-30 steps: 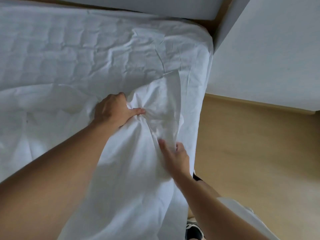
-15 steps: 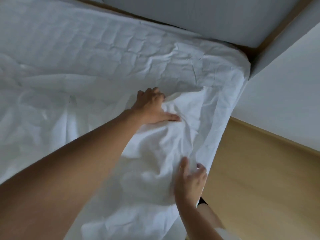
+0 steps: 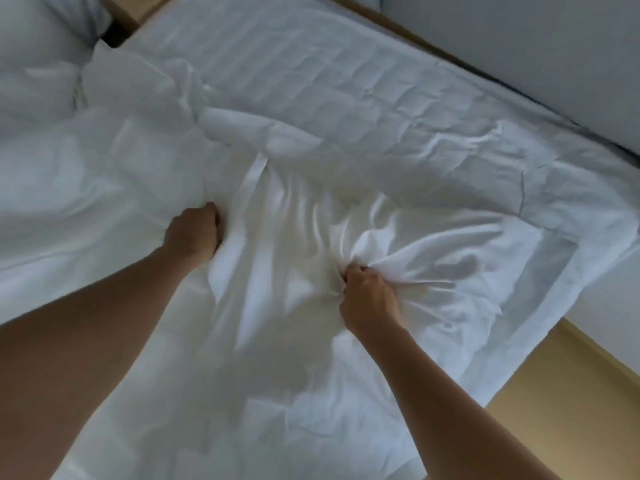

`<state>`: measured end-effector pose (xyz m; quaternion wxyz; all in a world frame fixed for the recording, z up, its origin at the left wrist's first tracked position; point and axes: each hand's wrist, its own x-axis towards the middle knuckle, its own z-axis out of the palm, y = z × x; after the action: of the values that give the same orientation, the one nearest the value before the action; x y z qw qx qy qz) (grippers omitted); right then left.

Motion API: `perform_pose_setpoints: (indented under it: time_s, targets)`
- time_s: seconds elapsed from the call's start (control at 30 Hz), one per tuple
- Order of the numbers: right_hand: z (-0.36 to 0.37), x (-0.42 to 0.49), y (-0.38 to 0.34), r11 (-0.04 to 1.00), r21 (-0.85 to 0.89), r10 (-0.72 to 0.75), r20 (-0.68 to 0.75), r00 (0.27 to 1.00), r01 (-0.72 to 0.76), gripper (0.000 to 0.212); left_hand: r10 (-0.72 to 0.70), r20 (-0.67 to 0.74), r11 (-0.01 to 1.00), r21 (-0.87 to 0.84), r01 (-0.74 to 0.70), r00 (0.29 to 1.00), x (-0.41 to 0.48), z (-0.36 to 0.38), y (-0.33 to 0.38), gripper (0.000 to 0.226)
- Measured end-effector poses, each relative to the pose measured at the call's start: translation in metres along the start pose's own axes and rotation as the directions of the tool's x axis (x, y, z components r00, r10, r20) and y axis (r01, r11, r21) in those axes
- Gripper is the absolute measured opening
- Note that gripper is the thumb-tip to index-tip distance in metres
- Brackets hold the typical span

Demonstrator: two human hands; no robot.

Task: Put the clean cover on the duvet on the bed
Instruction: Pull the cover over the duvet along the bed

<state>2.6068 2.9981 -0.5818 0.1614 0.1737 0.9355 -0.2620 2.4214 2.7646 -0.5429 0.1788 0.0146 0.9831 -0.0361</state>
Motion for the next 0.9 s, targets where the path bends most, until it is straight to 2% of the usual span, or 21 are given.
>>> perform_pose_setpoints:
  time_s: [0.1, 0.17, 0.23, 0.27, 0.33, 0.4, 0.47, 0.53, 0.57, 0.6, 0.63, 0.67, 0.7, 0.73, 0.8, 0.9]
  targets:
    - [-0.006, -0.013, -0.003, 0.998, 0.050, -0.035, 0.040, 0.999, 0.033, 0.010, 0.031, -0.087, 0.970, -0.239, -0.051, 0.996, -0.020, 0.019, -0.018, 0.016]
    - [-0.010, -0.027, -0.006, 0.996, 0.033, -0.082, 0.123, 0.989, 0.078, 0.015, 0.012, -0.142, 0.945, -0.322, -0.058, 0.990, -0.027, 0.021, -0.024, 0.036]
    - [-0.018, -0.038, -0.011, 0.993, -0.030, -0.099, 0.333, 0.938, 0.116, 0.014, 0.036, -0.106, 0.956, -0.286, -0.065, 0.994, -0.026, 0.020, -0.026, 0.058]
    - [-0.023, -0.041, -0.013, 0.991, -0.049, -0.088, 0.454, 0.887, 0.123, 0.011, 0.056, -0.074, 0.968, -0.242, -0.072, 0.996, -0.023, 0.020, -0.025, 0.059]
    - [-0.034, -0.041, -0.021, 0.988, -0.084, -0.052, 0.616, 0.786, 0.131, 0.007, 0.089, -0.057, 0.978, -0.182, -0.098, 0.994, -0.017, 0.019, -0.023, 0.031]
    - [-0.043, -0.037, -0.030, 0.977, -0.140, -0.027, 0.665, 0.746, 0.160, 0.014, 0.115, -0.069, 0.964, -0.235, -0.128, 0.991, -0.019, 0.020, -0.023, 0.003]
    - [-0.048, -0.025, -0.038, 0.960, -0.204, -0.004, 0.672, 0.740, 0.190, 0.019, 0.134, -0.047, 0.940, -0.312, -0.142, 0.990, -0.022, 0.023, -0.029, 0.003]
    - [-0.050, -0.009, -0.047, 0.974, -0.158, -0.041, 0.578, 0.815, 0.161, 0.011, 0.169, -0.041, 0.923, -0.345, -0.173, 0.985, -0.032, 0.025, -0.043, 0.003]
    - [-0.050, 0.000, -0.053, 0.987, -0.078, -0.088, 0.454, 0.887, 0.138, 0.011, 0.192, -0.035, 0.916, -0.353, -0.191, 0.981, -0.039, 0.025, -0.052, 0.006]
    - [-0.048, 0.009, -0.059, 0.992, 0.014, -0.126, 0.276, 0.953, 0.127, 0.012, 0.214, -0.027, 0.909, -0.361, -0.209, 0.976, -0.047, 0.026, -0.063, 0.009]
    - [-0.046, 0.018, -0.066, 0.985, 0.087, -0.152, 0.065, 0.986, 0.146, 0.015, 0.220, -0.006, 0.914, -0.347, -0.208, 0.976, -0.056, 0.028, -0.077, 0.014]
    - [-0.041, 0.025, -0.074, 0.979, 0.080, -0.177, -0.128, 0.976, 0.188, 0.021, 0.212, 0.032, 0.931, -0.312, -0.191, 0.977, -0.065, 0.031, -0.094, 0.018]
    - [-0.034, 0.033, -0.082, 0.979, -0.004, -0.199, -0.248, 0.948, 0.205, 0.031, 0.183, 0.087, 0.954, -0.254, -0.156, 0.979, -0.076, 0.034, -0.112, 0.022]
    - [-0.027, 0.038, -0.089, 0.977, -0.103, -0.210, -0.282, 0.936, 0.188, 0.039, 0.142, 0.147, 0.976, -0.188, -0.113, 0.979, -0.086, 0.038, -0.132, 0.024]
    - [-0.012, 0.045, -0.102, 0.957, -0.242, -0.210, -0.211, 0.955, 0.157, 0.034, 0.017, 0.270, 0.999, -0.041, -0.007, 0.963, -0.106, 0.042, -0.169, 0.026]
    - [-0.003, 0.046, -0.109, 0.953, -0.258, -0.200, -0.134, 0.971, 0.161, 0.029, -0.098, 0.392, 0.990, 0.131, 0.050, 0.915, -0.119, 0.036, -0.197, 0.018]
